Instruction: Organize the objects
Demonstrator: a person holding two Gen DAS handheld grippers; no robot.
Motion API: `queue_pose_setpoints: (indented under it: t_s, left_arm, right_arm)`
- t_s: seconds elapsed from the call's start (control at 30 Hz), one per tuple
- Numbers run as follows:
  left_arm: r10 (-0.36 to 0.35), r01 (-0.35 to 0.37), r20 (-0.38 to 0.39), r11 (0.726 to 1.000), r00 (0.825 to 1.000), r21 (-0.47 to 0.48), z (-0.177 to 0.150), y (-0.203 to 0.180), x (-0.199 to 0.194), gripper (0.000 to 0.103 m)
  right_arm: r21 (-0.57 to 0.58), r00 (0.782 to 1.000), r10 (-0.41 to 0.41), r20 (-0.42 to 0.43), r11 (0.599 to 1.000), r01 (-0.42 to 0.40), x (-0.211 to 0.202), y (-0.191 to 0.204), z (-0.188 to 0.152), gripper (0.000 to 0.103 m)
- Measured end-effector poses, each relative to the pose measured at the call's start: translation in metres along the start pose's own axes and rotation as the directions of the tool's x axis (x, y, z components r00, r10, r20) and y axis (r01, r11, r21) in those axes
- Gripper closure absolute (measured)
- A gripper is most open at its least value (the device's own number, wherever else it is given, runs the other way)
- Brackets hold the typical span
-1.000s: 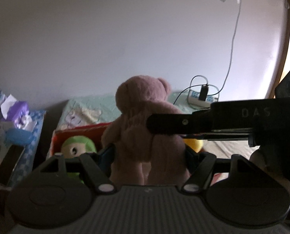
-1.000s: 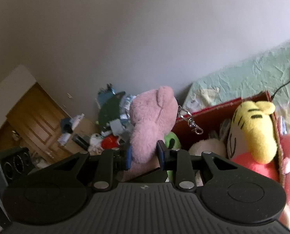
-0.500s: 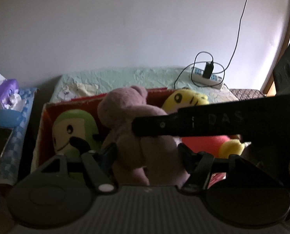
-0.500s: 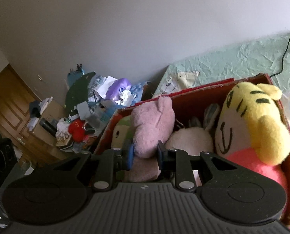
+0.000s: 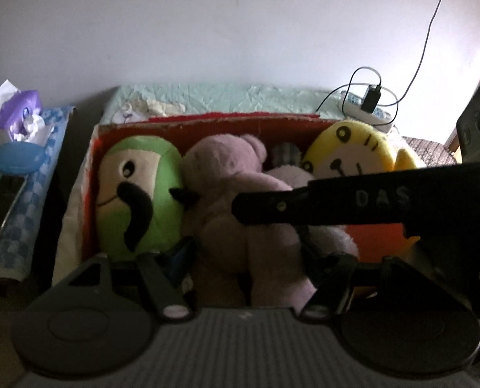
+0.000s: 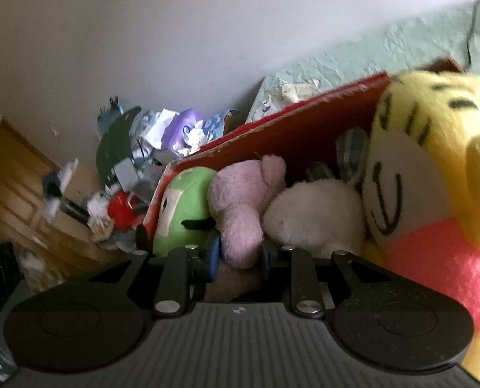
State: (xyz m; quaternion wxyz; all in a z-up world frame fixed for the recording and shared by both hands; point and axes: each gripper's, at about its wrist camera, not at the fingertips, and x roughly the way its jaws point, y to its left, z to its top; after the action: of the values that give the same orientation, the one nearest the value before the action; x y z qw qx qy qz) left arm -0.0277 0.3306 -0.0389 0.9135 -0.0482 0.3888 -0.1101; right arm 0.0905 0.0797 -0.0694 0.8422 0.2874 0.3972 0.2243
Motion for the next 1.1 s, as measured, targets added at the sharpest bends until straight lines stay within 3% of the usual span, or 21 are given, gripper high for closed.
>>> queue_pose_setpoints:
  t_s: [0.17, 0.8, 1.1]
  left_arm:
    - [0.042, -0.041, -0.023, 0.998, 0.999, 0.042, 0.002, -0.015, 0.009, 0.022]
    - [0.101, -0.095, -0.078, 0.993, 0.992, 0.071, 0.009, -0.028, 0.025, 0.011]
    - [0.113, -0.107, -0.085, 0.992, 0.990, 0.072, 0.009, -0.030, 0.026, 0.011]
  right_arm:
    - [0.009, 0.999, 0.035, 0.010, 0.999, -0.035, -0.004, -0.007, -0.003, 0.079]
    - [0.051, 0.994, 0.105, 0.024, 0.993, -0.106, -0.025, -0.016, -0.003, 0.075]
    - [0.026, 0.997, 0.058, 0.047, 0.998, -0.059, -0.026, -0.013, -0.004, 0.078]
